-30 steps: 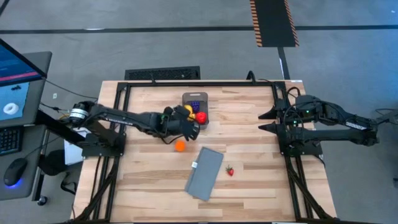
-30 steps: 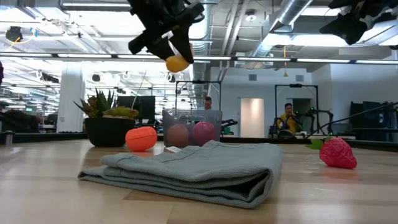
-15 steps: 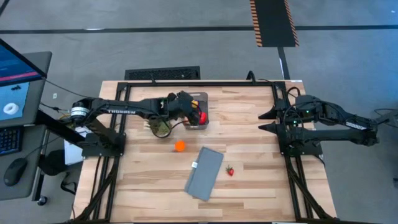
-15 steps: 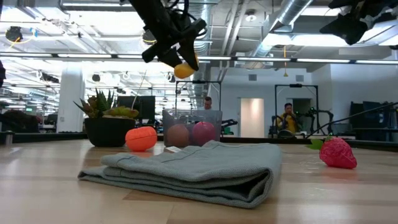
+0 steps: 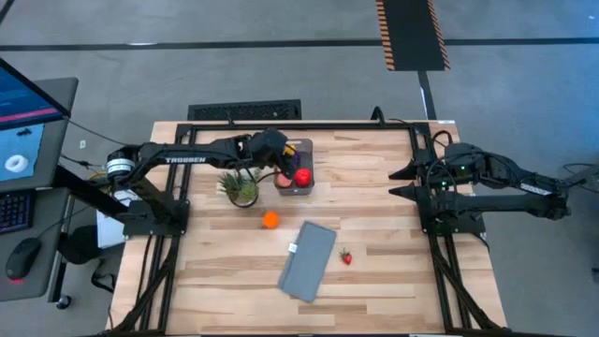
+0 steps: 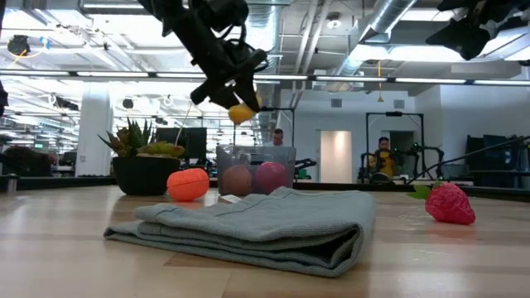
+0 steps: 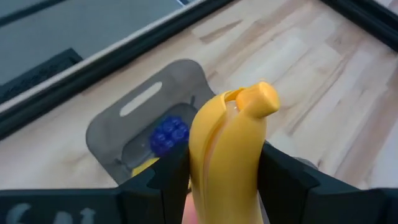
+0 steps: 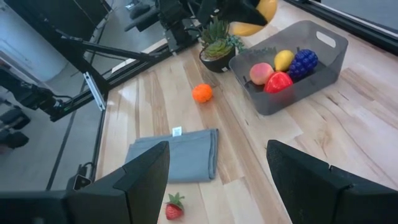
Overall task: Pick and placing Produce into tupperware
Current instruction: Put the yellow banana into the black bin
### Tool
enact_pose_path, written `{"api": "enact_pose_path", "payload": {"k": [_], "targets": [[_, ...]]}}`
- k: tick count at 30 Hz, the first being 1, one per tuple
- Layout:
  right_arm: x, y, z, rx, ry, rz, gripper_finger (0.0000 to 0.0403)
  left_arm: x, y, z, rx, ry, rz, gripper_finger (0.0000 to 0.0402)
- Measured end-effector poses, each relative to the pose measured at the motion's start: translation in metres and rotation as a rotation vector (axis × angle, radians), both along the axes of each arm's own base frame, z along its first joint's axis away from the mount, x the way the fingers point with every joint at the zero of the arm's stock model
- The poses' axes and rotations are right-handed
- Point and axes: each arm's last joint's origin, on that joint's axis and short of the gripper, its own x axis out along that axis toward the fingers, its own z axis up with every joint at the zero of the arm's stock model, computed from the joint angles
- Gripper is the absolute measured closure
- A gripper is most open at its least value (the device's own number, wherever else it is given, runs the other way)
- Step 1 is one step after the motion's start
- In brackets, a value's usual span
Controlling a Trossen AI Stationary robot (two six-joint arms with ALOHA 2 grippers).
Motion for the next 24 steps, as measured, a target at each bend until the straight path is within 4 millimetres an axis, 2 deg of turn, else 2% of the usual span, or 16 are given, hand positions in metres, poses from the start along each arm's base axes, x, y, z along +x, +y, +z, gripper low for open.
{"api": "enact_pose_path", "payload": {"k": [14,17,24], "targets": [[0.003,-0.001,0.006,-0.008,-0.063,-0.009,0.0112,-0.005,0.031,-0.014,-0.099,-0.082,-0.074,0.0246],[0.005,-0.001,0.007,-0.005,-0.076,-0.011,0.0112,-0.007,0.037,-0.022,-0.133,-0.051,-0.075,0.0246],[0.011,-0.002,0.006,0.010,-0.059,-0.016,0.0112,0.002,0.041,-0.038,-0.179,-0.049,-0.118,0.0246]]}}
